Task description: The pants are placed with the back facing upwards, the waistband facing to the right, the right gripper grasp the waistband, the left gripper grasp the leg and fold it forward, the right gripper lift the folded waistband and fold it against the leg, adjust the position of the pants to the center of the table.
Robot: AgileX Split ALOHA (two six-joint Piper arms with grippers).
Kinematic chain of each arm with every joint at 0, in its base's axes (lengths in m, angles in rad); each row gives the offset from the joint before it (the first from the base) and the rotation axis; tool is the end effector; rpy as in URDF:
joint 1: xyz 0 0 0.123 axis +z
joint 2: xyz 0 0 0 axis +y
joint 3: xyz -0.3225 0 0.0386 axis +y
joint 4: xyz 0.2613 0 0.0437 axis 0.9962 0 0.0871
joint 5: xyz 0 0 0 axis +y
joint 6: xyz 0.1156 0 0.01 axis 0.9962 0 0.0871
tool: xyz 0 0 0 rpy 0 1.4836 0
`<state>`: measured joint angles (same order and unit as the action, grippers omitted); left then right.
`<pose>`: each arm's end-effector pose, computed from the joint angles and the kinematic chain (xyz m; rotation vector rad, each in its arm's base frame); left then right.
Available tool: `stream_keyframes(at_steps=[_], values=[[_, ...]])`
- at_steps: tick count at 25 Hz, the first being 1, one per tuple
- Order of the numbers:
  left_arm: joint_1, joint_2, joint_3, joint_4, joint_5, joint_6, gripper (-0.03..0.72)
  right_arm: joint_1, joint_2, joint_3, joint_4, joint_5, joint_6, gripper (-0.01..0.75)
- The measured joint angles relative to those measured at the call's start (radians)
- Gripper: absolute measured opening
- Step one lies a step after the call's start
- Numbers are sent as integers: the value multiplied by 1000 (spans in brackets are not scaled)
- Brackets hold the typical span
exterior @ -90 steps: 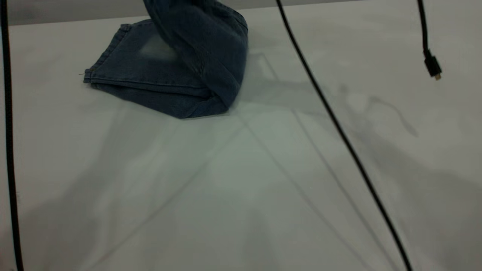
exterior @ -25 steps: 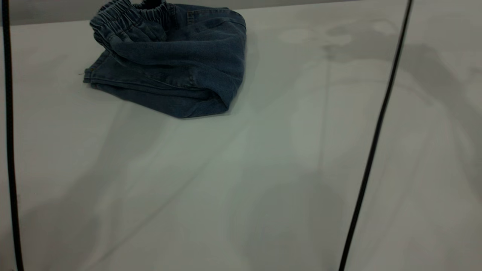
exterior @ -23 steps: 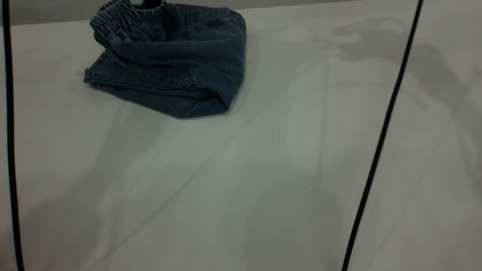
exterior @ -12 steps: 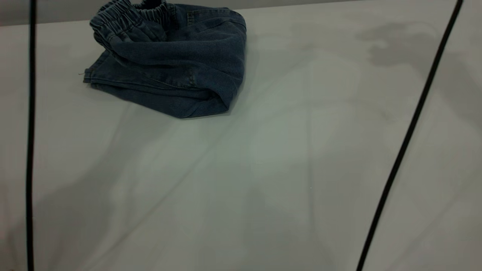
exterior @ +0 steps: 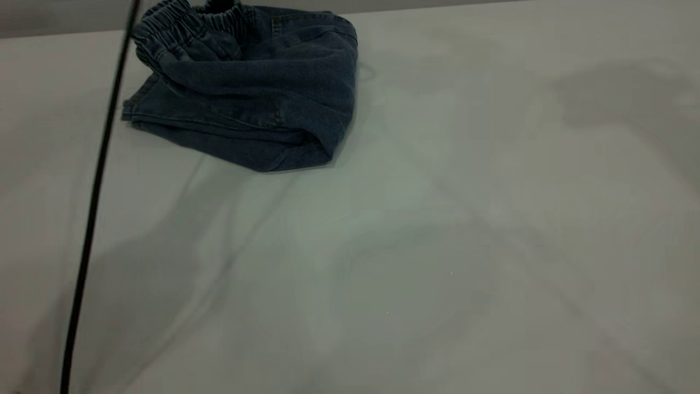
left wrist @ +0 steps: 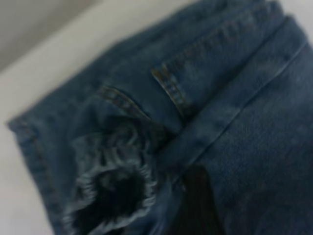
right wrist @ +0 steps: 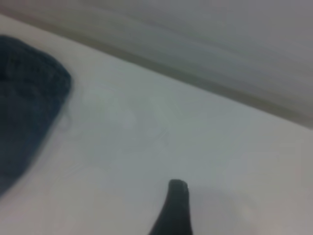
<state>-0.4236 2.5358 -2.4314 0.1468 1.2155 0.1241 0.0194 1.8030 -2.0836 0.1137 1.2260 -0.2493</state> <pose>0.5443 -0.2280 0.1828 0.7897 2.6690 0.1309 0.4260 0.0207 0.4551 -0.3259 2.3988 0.0427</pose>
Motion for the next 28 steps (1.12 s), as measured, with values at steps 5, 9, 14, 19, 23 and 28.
stream_keyframes(at_steps=[5,9,14,19,23,28], values=[[0,103,0,4,1,1,525,0,-12,1,15,-1,5,588],[6,150,-1,54,2,21,525,0,-9,2,15,-3,5,588],[47,153,-5,118,3,-26,525,0,-8,2,14,-4,5,588],[97,153,-5,109,4,-57,525,0,-8,2,15,-4,5,588],[134,153,-5,113,6,-58,525,0,-8,2,15,-4,5,588],[171,153,-5,111,6,-60,525,1,-8,3,15,-4,5,588]])
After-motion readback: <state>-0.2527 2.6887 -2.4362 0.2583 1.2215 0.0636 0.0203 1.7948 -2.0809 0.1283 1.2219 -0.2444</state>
